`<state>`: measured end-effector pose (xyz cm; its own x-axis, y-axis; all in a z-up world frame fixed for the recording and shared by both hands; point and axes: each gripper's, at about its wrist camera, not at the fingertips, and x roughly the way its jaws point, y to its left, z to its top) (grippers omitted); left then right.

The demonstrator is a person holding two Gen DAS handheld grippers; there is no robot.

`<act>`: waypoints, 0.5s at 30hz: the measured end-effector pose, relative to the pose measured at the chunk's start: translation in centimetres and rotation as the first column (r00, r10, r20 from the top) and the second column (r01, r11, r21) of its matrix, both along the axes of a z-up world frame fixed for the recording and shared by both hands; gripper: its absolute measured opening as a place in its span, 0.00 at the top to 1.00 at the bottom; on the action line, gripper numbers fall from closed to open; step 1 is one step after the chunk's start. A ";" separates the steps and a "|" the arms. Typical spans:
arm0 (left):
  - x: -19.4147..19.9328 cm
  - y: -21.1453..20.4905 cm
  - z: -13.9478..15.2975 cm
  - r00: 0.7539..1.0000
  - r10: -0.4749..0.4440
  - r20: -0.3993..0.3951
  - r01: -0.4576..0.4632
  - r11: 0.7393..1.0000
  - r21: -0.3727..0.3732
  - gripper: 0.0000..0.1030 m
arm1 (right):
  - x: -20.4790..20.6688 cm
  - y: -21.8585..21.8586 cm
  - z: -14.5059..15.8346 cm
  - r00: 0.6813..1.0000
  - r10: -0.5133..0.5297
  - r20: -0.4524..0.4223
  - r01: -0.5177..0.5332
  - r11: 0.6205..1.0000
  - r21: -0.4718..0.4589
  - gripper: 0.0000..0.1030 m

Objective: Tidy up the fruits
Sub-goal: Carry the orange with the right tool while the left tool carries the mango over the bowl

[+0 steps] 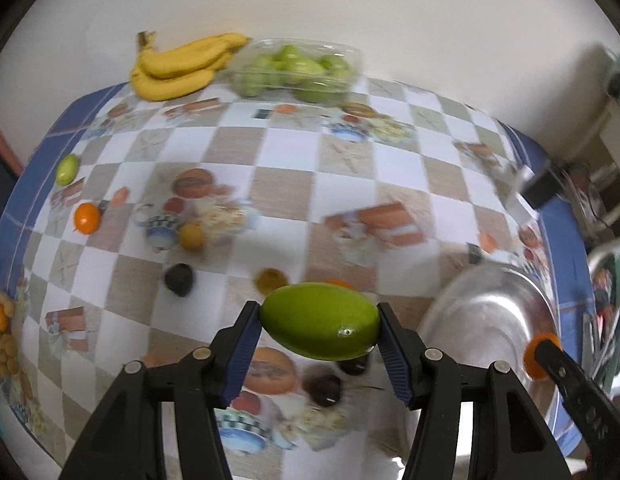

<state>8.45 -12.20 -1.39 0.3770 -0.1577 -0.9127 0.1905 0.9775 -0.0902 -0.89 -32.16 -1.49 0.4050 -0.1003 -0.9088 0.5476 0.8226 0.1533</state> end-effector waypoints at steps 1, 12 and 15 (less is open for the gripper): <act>-0.4 -0.8 0.0 1.000 -0.023 0.001 0.023 1.000 0.002 0.41 | -0.3 -0.6 -0.3 1.000 -0.022 -0.008 0.022 1.000 0.000 0.61; -4.6 -8.6 -0.8 0.963 -0.268 0.002 0.268 0.963 0.001 0.41 | -2.9 -5.4 -2.3 0.984 -0.167 -0.058 0.170 0.985 0.038 0.61; -5.6 -10.2 -1.6 0.947 -0.322 -0.007 0.322 0.947 0.018 0.41 | -3.0 -5.9 -2.7 0.981 -0.180 -0.067 0.183 0.982 0.054 0.61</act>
<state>2.86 -22.36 -2.98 0.3053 -0.2533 -0.9180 0.4952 0.8656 -0.0741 -3.91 -38.04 -4.19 0.3284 -0.1122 -0.9378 0.6967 0.6992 0.1603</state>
